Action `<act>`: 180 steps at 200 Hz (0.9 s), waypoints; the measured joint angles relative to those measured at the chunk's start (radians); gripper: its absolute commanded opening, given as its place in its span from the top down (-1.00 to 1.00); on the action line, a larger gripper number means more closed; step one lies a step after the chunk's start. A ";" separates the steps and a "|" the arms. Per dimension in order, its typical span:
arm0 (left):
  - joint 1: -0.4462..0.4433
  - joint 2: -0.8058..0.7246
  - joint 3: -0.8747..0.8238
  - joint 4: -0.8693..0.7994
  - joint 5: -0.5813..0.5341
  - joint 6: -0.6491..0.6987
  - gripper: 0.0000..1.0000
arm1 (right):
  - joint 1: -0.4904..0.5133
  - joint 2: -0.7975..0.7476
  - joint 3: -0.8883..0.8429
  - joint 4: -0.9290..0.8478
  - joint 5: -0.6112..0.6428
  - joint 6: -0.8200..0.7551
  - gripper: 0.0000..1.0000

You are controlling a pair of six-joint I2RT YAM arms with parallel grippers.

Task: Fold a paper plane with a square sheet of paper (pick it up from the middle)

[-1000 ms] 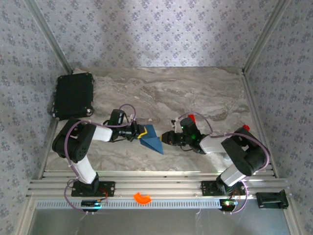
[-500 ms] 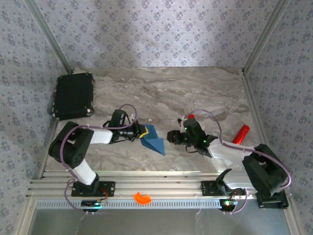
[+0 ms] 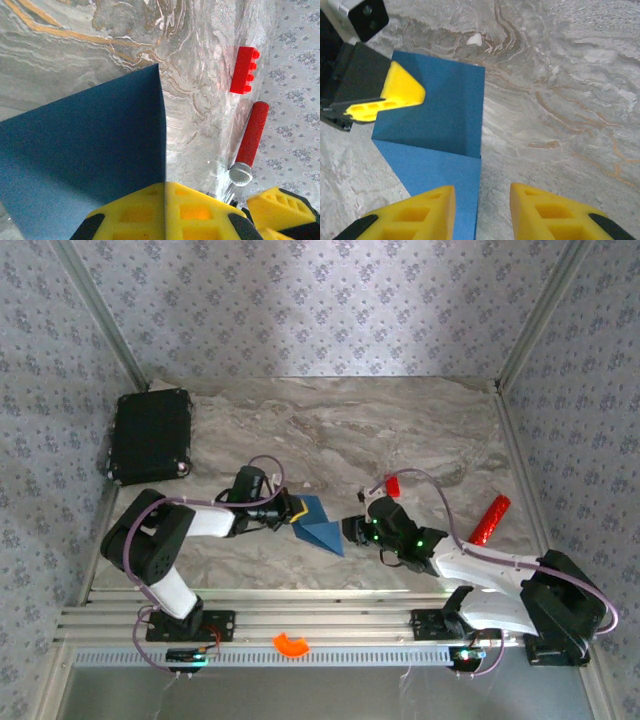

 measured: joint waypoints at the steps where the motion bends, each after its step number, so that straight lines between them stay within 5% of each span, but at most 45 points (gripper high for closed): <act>1: 0.000 0.000 0.000 0.000 -0.001 0.000 0.90 | 0.002 0.000 0.000 0.000 0.002 -0.002 0.29; 98: -0.005 -0.051 -0.011 -0.030 -0.021 -0.006 0.66 | 0.298 0.055 -0.010 0.066 0.275 -0.284 0.26; 180: -0.007 -0.080 0.022 -0.070 -0.015 0.014 0.75 | 0.387 0.307 0.089 0.062 0.442 -0.396 0.27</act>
